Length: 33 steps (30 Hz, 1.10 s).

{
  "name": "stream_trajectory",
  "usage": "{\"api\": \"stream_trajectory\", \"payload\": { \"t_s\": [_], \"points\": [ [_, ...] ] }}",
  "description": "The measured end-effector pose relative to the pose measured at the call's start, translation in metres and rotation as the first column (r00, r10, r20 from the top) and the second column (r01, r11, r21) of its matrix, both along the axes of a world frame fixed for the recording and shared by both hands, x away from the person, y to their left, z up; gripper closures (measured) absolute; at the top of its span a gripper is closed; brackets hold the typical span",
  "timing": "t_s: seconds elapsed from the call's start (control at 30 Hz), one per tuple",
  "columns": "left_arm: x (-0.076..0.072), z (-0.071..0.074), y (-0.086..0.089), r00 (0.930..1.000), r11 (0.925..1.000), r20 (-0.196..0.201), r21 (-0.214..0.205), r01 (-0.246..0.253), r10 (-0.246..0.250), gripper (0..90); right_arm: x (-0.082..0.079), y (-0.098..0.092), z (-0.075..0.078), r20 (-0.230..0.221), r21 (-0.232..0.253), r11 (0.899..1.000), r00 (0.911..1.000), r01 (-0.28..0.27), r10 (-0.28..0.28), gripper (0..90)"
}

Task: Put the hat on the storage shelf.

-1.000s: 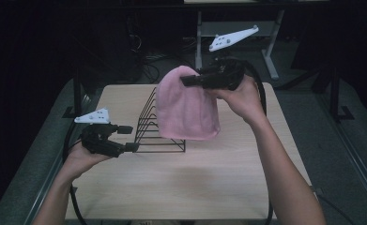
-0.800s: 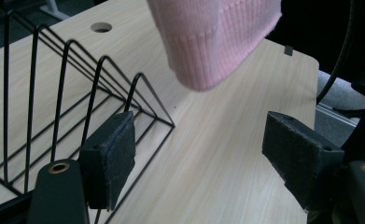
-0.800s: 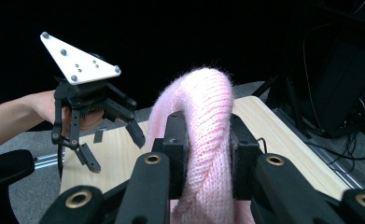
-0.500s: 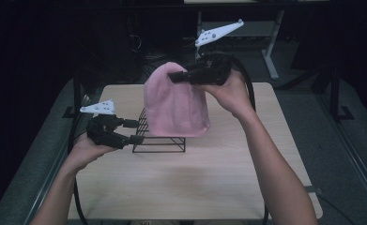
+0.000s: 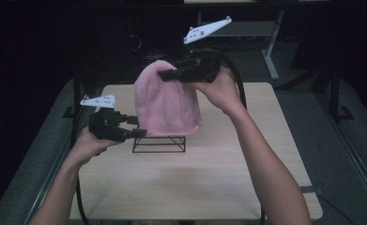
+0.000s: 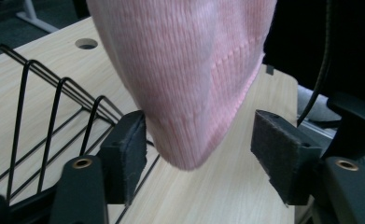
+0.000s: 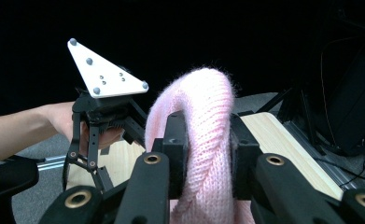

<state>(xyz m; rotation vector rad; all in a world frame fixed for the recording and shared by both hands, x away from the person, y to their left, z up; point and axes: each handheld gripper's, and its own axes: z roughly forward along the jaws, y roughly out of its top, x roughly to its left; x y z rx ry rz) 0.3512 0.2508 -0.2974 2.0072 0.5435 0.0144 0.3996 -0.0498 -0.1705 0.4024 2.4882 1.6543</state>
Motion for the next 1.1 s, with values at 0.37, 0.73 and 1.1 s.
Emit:
{"api": "stream_trajectory", "payload": {
  "t_s": [0.37, 0.73, 1.1],
  "points": [
    [0.015, 0.004, 0.006, 0.9992, 0.9992, 0.003, -0.005, -0.039, 0.039, 66.8, 0.007, 0.008, 0.003, 0.003, 0.013, 1.0, 1.0, 0.001, -0.001, 73.4],
    [0.025, 0.01, 0.014, 0.9932, 0.9931, 0.042, 0.039, -0.111, 0.109, 77.7, 0.017, 0.007, 0.001, 0.026, 0.013, 0.999, 0.999, 0.036, -0.036, 73.0],
    [0.039, 0.004, 0.013, 0.988, 0.9848, 0.042, 0.085, -0.152, 0.149, 78.4, 0.041, 0.006, -0.01, -0.002, -0.003, 0.998, 0.998, 0.062, -0.062, 73.1]
  ]
}}
